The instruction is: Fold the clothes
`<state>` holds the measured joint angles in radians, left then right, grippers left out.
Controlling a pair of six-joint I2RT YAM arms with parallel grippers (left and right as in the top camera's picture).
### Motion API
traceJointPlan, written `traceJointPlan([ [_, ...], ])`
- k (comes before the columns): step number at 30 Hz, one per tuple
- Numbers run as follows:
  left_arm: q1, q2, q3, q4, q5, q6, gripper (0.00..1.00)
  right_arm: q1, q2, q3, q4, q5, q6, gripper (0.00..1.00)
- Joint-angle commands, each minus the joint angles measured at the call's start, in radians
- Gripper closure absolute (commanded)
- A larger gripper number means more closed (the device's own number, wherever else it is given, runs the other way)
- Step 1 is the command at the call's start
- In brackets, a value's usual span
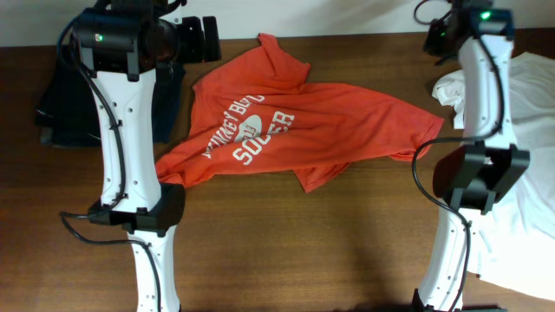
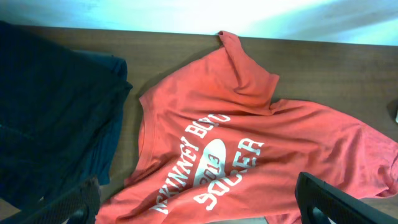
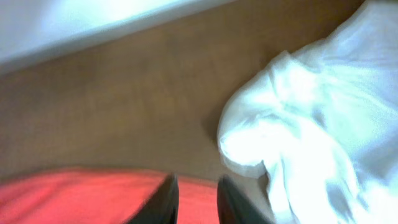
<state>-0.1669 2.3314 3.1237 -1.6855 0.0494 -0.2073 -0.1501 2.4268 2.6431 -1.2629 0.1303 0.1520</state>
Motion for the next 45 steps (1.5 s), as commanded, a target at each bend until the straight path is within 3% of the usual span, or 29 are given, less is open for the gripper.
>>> traceJointPlan([
  [1, 0.002, -0.005, 0.000, -0.002, 0.007, -0.005, 0.01, 0.004, -0.008, 0.098, -0.174, -0.007, -0.002, 0.75],
  [2, 0.002, -0.005, 0.000, -0.002, 0.007, -0.005, 0.01, 0.004, -0.006, 0.095, -0.259, -0.024, -0.001, 0.94],
  [4, 0.002, -0.005, 0.000, -0.002, 0.007, -0.005, 0.01, 0.006, -0.002, 0.089, -0.359, -0.144, -0.002, 0.96],
  [11, 0.002, -0.005, 0.000, -0.002, 0.007, -0.005, 0.01, 0.006, 0.022, 0.019, -0.401, -0.131, 0.014, 0.96],
  [19, 0.002, -0.005, 0.000, -0.002, 0.007, -0.005, 0.01, 0.069, 0.032, -0.601, 0.180, -0.209, 0.013, 0.96],
  [22, 0.002, -0.005, 0.000, -0.002, 0.007, -0.005, 0.01, 0.069, 0.032, -0.800, 0.476, -0.113, 0.014, 0.96],
  [25, 0.002, -0.005, 0.000, -0.002, 0.007, -0.005, 0.01, 0.069, 0.034, -0.875, 0.702, 0.011, 0.013, 0.96],
  [31, 0.002, -0.005, 0.000, -0.002, 0.007, -0.005, 0.01, 0.069, 0.050, -0.856, 0.968, 0.011, -0.030, 0.95],
  [34, 0.002, -0.005, 0.000, -0.002, 0.007, -0.005, 0.01, 0.070, -0.137, -0.694, 0.842, 0.009, -0.043, 0.81],
  [35, 0.002, -0.005, 0.000, -0.002, 0.007, -0.005, 0.01, 0.078, -0.245, -0.632, 0.732, -0.032, -0.042, 0.69],
  [37, 0.002, -0.005, 0.000, -0.002, 0.007, -0.005, 0.01, 0.101, -0.402, -0.615, 0.478, -0.130, -0.006, 0.59],
  [39, 0.002, -0.005, 0.000, -0.002, 0.007, -0.005, 0.01, 0.137, -0.468, -0.615, 0.228, -0.217, 0.052, 0.56],
  [41, 0.002, -0.005, 0.000, -0.002, 0.007, -0.005, 0.01, 0.156, -0.476, -0.615, 0.098, -0.282, 0.053, 0.55],
  [43, 0.002, -0.005, 0.000, -0.002, 0.007, -0.005, 0.01, 0.204, -0.474, -0.653, -0.087, -0.404, 0.163, 0.71],
  [45, 0.002, -0.005, 0.000, -0.002, 0.007, -0.005, 0.01, 0.271, -0.474, -0.718, -0.121, -0.404, 0.284, 0.72],
])
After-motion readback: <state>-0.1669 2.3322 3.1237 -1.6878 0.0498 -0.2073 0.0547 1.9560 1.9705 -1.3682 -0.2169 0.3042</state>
